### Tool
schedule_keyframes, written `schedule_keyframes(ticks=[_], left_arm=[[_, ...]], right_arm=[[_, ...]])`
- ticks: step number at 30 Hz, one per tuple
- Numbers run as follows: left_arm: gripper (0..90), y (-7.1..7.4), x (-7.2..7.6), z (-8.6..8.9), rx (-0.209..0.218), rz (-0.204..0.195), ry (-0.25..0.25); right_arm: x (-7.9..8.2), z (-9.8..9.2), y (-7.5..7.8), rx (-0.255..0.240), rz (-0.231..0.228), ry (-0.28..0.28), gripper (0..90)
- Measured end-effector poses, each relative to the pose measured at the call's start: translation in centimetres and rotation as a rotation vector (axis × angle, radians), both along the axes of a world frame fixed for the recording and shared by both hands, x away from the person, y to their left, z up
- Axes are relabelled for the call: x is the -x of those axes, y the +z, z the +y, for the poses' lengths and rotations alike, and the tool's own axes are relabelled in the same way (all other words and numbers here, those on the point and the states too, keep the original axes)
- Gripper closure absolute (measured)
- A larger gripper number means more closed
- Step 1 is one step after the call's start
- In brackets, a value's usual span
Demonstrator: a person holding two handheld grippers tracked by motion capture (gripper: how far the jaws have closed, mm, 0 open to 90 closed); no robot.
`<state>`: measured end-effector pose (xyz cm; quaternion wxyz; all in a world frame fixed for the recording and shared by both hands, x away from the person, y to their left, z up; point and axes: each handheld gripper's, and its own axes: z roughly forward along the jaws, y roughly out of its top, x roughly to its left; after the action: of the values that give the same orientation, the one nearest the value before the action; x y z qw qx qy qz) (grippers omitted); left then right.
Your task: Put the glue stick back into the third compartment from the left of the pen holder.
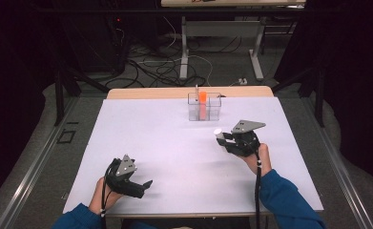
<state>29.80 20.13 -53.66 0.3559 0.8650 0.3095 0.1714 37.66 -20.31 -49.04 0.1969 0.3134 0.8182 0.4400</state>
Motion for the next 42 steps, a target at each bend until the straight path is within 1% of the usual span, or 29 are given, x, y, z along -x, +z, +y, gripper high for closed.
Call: schedule_keyframes(ticks=[4, 5, 7, 8, 9, 13, 14, 16, 17, 18, 19, 21, 22, 24, 25, 26, 27, 28, 29, 31, 32, 33, 34, 36, 37, 38, 41, 42], left_arm=[[0.0, 0.0, 0.0, 0.0, -0.001, -0.002, -0.001], [0.0, 0.0, 0.0, 0.0, 0.000, -0.002, 0.000], [0.0, 0.0, 0.0, 0.0, -0.001, -0.004, -0.001], [0.0, 0.0, 0.0, 0.0, 0.000, -0.004, -0.001], [0.0, 0.0, 0.0, 0.0, 0.000, -0.002, 0.000], [0.1, 0.0, 0.0, 0.0, 0.001, -0.001, 0.002], [0.1, 0.0, 0.0, 0.0, 0.003, 0.001, 0.002], [0.0, 0.0, 0.0, 0.0, -0.002, -0.004, 0.000], [0.0, 0.0, 0.1, 0.0, 0.002, -0.001, 0.001], [0.0, 0.0, 0.1, 0.0, 0.002, -0.001, 0.001], [0.1, 0.0, 0.0, 0.0, 0.000, -0.001, 0.004], [0.0, 0.0, 0.0, 0.0, 0.004, -0.002, 0.006], [0.0, 0.0, 0.0, 0.0, 0.001, 0.000, 0.004], [0.0, 0.0, 0.0, 0.0, 0.001, -0.003, 0.002], [0.0, 0.0, 0.0, 0.0, 0.001, -0.001, 0.003], [0.0, 0.0, 0.0, -0.1, 0.002, -0.003, 0.006], [0.0, -0.1, 0.0, -0.1, 0.009, -0.017, 0.012], [0.0, -0.1, 0.0, -0.1, 0.005, -0.010, 0.006], [0.0, 0.0, 0.0, -0.1, 0.000, -0.001, 0.001], [0.0, 0.0, 0.0, -0.1, -0.001, -0.005, 0.003], [0.0, -0.1, 0.0, -0.1, 0.008, -0.020, 0.014], [0.0, -0.1, 0.0, -0.1, 0.008, -0.020, 0.014], [0.0, -0.1, 0.0, -0.2, 0.009, -0.018, 0.015], [0.1, -0.1, 0.0, -0.1, 0.009, -0.019, 0.015], [0.1, -0.1, 0.0, -0.1, 0.009, -0.019, 0.015], [0.0, 0.0, 0.1, -0.1, 0.003, -0.003, 0.010], [0.0, 0.0, 0.1, -0.1, 0.004, -0.004, 0.012], [0.1, 0.0, 0.1, -0.1, 0.004, -0.004, 0.012]], right_arm=[[-0.2, -0.1, 0.0, -0.005, -0.001, -0.008, 68.0], [-0.3, -0.1, 0.0, -0.003, -0.012, -0.005, 68.0], [-0.3, -0.1, 0.0, -0.007, -0.012, -0.014, 68.0], [-0.4, -0.1, 0.0, -0.008, -0.018, -0.023, 68.0], [-0.4, -0.1, 0.0, -0.007, -0.021, -0.022, 68.0], [-0.7, -0.2, 0.1, -0.011, -0.020, -0.033, 68.0], [-0.8, -0.2, 0.1, -0.017, -0.036, -0.035, 68.0], [-0.9, -0.2, 0.2, -0.014, -0.032, -0.042, 68.0], [-1.0, -0.2, 0.3, -0.006, -0.030, -0.042, 68.0], [-1.1, -0.2, 0.2, -0.022, -0.040, -0.050, 68.0], [-1.2, -0.2, 0.3, -0.017, -0.037, -0.050, 68.0], [-1.5, -0.2, 0.3, -0.020, -0.049, -0.057, 68.0], [-1.6, -0.2, 0.4, -0.026, -0.049, -0.064, 68.0], [-1.8, -0.2, 0.5, -0.017, -0.038, -0.064, 68.0], [-1.9, -0.1, 0.4, -0.026, -0.052, -0.068, 68.0], [-1.9, -0.1, 0.4, -0.027, -0.052, -0.069, 68.0], [-1.9, -0.1, 0.5, -0.029, -0.046, -0.075, 67.9], [-2.0, -0.2, 0.5, -0.025, -0.044, -0.073, 67.9], [-2.1, -0.2, 0.5, -0.030, -0.052, -0.075, 67.9], [-2.3, -0.2, 0.5, -0.033, -0.049, -0.080, 67.9], [-2.4, -0.2, 0.6, -0.035, -0.050, -0.085, 68.0], [-2.5, -0.1, 0.6, -0.037, -0.056, -0.087, 67.9], [-2.6, -0.1, 0.7, -0.037, -0.050, -0.087, 67.9], [-2.8, 0.0, 0.7, -0.037, -0.062, -0.092, 67.9], [-2.9, 0.0, 0.8, -0.040, -0.058, -0.088, 67.9], [-3.0, 0.0, 0.9, -0.042, -0.059, -0.091, 67.9], [-3.3, 0.2, 1.0, -0.042, -0.062, -0.088, 67.9], [-3.4, 0.2, 1.1, -0.041, -0.057, -0.094, 67.9]])
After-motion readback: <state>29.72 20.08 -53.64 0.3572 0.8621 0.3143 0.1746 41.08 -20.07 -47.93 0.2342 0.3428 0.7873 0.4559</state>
